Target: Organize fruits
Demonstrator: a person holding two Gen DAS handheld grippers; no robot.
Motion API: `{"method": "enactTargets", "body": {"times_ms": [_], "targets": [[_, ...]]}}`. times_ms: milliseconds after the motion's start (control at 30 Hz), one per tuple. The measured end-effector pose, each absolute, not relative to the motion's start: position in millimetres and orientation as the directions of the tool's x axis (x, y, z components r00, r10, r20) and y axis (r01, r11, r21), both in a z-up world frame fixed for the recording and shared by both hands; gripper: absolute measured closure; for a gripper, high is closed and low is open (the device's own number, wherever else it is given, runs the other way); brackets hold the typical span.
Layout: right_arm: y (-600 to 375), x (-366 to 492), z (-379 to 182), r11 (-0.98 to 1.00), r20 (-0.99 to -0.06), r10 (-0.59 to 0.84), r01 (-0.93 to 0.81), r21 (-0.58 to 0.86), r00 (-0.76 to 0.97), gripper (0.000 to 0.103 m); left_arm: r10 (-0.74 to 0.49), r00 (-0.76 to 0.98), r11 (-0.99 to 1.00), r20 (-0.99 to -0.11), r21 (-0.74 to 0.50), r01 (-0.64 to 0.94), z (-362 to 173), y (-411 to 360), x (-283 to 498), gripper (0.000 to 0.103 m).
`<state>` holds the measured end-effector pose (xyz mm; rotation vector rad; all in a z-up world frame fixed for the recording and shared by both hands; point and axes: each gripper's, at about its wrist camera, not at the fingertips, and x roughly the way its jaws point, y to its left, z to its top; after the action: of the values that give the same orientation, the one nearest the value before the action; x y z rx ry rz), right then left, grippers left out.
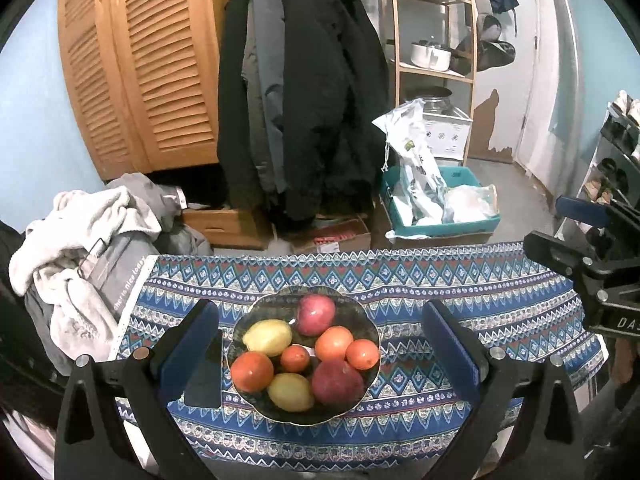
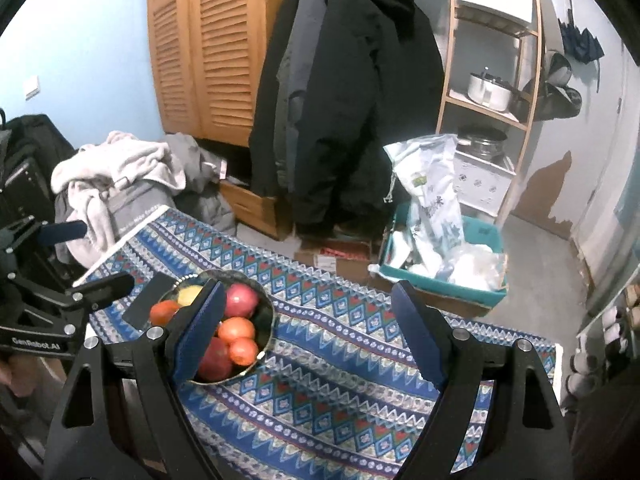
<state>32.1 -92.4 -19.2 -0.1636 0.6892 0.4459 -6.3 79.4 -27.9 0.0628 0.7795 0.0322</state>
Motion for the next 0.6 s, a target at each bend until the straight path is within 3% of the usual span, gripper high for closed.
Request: {"method": "enactTargets", "body": {"times_ms": [600], "targets": [[-106.4,32.2,-18.9,0.903,-0.636,0.341,-0.429,0.017,0.692,0.020,0.067,0.701,0.997,-0.710,0.080,-0.015,-29.6,76.0,-4.0,0.001]]}}
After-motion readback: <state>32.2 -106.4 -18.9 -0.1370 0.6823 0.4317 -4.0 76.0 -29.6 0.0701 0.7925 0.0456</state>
